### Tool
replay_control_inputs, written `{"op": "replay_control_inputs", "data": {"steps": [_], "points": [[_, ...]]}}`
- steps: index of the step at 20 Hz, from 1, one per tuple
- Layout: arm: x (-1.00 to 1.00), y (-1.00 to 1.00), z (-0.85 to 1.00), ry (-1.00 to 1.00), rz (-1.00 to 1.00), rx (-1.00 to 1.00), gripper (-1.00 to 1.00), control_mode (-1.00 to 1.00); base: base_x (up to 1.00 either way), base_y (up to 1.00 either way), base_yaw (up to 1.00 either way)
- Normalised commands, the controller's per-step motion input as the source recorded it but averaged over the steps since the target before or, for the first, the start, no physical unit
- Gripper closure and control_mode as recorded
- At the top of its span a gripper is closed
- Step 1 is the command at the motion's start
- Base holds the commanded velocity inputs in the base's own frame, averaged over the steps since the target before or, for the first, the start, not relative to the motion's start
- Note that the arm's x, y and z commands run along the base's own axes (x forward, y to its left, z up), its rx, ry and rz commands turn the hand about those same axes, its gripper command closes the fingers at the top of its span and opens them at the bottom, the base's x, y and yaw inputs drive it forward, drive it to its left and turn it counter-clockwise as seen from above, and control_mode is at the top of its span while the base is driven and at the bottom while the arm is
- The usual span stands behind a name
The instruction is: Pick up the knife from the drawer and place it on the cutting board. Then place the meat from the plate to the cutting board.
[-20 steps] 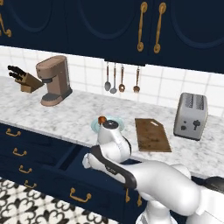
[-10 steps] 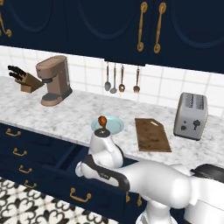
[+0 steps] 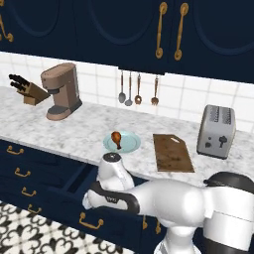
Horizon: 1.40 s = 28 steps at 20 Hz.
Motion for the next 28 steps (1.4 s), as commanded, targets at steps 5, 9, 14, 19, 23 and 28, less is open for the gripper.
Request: {"op": "replay_control_inputs", "data": {"steps": [5,9,14,19,23,28], "points": [[0.12,0.00,-0.08,0.00,0.06,0.00,-1.00,-1.00,0.00,0.00,0.00],[0.16,0.08,-0.33,0.05,0.09,-0.01,-1.00,-1.00,0.00,0.00,0.00],[0.23,0.14,-0.40,0.05,0.10,-0.01,-1.00,-1.00,0.00,0.00,0.00],[-0.12,0.35,-0.29,0.03,0.11,-0.01,-1.00,-1.00,0.00,0.00,0.00],[-0.64,0.51,-0.27,0.14,0.11,0.00,-1.00,-1.00,0.00,0.00,0.00],[-1.00,0.84,-0.40,0.18,0.09,0.00,-1.00,-1.00,0.00,0.00,0.00]]}}
